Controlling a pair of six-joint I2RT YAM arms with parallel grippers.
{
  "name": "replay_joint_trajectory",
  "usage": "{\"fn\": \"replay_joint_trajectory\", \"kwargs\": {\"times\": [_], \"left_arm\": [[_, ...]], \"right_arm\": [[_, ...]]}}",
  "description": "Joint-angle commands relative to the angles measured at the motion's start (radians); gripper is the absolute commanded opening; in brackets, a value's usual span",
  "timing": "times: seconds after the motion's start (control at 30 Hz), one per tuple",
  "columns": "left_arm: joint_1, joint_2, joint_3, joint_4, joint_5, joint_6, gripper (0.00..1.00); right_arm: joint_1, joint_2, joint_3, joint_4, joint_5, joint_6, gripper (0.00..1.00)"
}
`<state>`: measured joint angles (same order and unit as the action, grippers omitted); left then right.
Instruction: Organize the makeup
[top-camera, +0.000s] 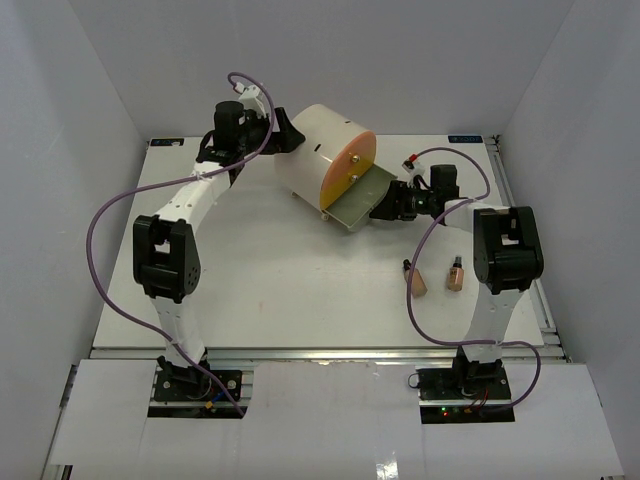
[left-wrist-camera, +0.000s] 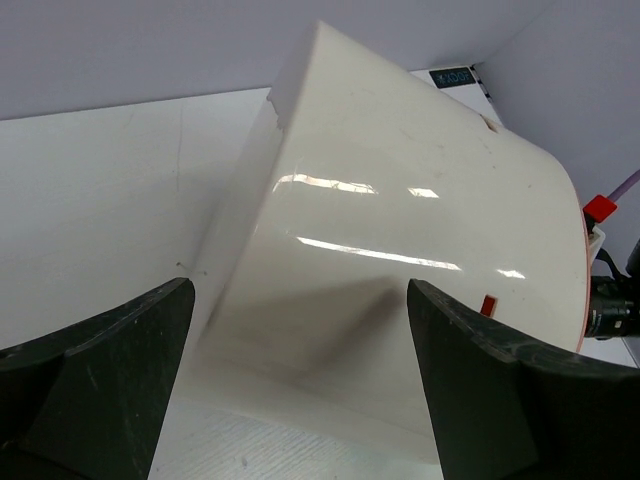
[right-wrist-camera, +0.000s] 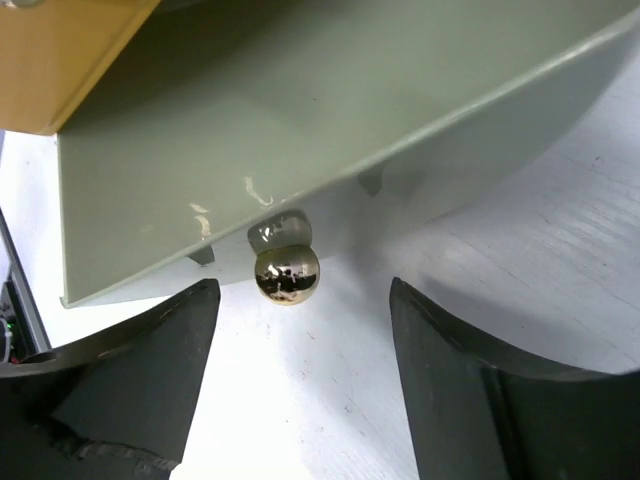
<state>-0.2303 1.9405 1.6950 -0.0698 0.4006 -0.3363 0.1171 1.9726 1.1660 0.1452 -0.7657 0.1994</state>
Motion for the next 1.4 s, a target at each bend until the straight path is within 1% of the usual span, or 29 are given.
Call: {"fn": "replay_joint_trajectory", "kwargs": {"times": [0.0,0.1,0.17,0.23,0.27,0.33,0.37,0.4,0.43,0.47,0.53,0.67,0.77,0.8,0.87,0.97,1.03,1.17,1.27,1.37], "left_arm": [[0.005,-0.216,0.012,-0.022,-0.185,0.058,0.98],[0.006,-0.320,-0.037,-0.010,-0.217,0.084,0.98],[0.006,-0.399,-0.091,-0.001,-0.195,0.079,0.98],[0.008,-0.468,-0.182,0.004,-0.155,0.058,0.98],[0.008,-0.499,-0.244,0.008,-0.133,0.042,0.98],[0.006,-0.577,-0.327,0.024,-0.067,0.019,0.98],[0.007,-0.605,-0.378,0.031,-0.048,0.002,0.98],[0.007,-0.634,-0.448,0.040,-0.030,-0.008,0.98],[0.008,-0.664,-0.506,0.047,-0.015,-0.016,0.98],[0.008,-0.703,-0.555,0.054,0.004,-0.025,0.98],[0.006,-0.798,-0.664,0.075,0.052,-0.046,0.98],[0.003,-0.917,-0.838,0.140,0.078,-0.059,0.98],[-0.006,-0.988,-0.945,0.160,0.052,-0.054,0.98],[-0.007,-0.997,-0.970,0.168,0.052,-0.058,0.98],[-0.007,-1.012,-0.977,0.157,0.071,-0.071,0.98],[-0.010,-1.030,-0.968,0.144,0.072,-0.069,0.98],[-0.009,-1.051,-0.969,0.140,0.063,-0.067,0.98],[-0.009,-1.085,-0.978,0.136,0.056,-0.065,0.98],[-0.009,-1.105,-0.982,0.134,0.052,-0.061,0.98],[-0.009,-1.121,-0.980,0.130,0.042,-0.056,0.98]], "right_arm": [[-0.012,-0.092,0.016,-0.092,-0.033,-0.091,0.90],[-0.022,-0.160,0.000,-0.142,-0.016,-0.137,0.90],[-0.033,-0.227,-0.008,-0.195,-0.003,-0.181,0.90],[-0.033,-0.302,-0.023,-0.257,0.047,-0.256,0.90],[-0.032,-0.341,-0.037,-0.290,0.084,-0.295,0.90],[-0.025,-0.467,-0.064,-0.322,0.207,-0.437,0.90],[-0.026,-0.521,-0.088,-0.328,0.268,-0.483,0.90],[-0.028,-0.594,-0.126,-0.331,0.360,-0.519,0.90],[-0.030,-0.633,-0.146,-0.334,0.436,-0.538,0.90],[-0.035,-0.657,-0.161,-0.355,0.469,-0.551,0.90],[-0.058,-0.749,-0.220,-0.434,0.479,-0.601,0.91],[-0.068,-0.805,-0.220,-0.674,0.565,-0.595,0.98],[-0.070,-0.833,-0.231,-0.802,0.666,-0.564,1.00],[-0.071,-0.830,-0.218,-0.861,0.678,-0.560,1.00],[-0.071,-0.799,-0.200,-0.935,0.703,-0.549,0.99],[-0.071,-0.758,-0.179,-1.018,0.715,-0.529,0.88],[-0.073,-0.726,-0.170,-1.042,0.728,-0.516,0.82],[-0.092,-0.644,-0.142,-1.061,0.742,-0.501,0.78],[-0.105,-0.571,-0.122,-1.071,0.741,-0.494,0.71],[-0.131,-0.512,-0.107,-1.066,0.738,-0.488,0.67]]}}
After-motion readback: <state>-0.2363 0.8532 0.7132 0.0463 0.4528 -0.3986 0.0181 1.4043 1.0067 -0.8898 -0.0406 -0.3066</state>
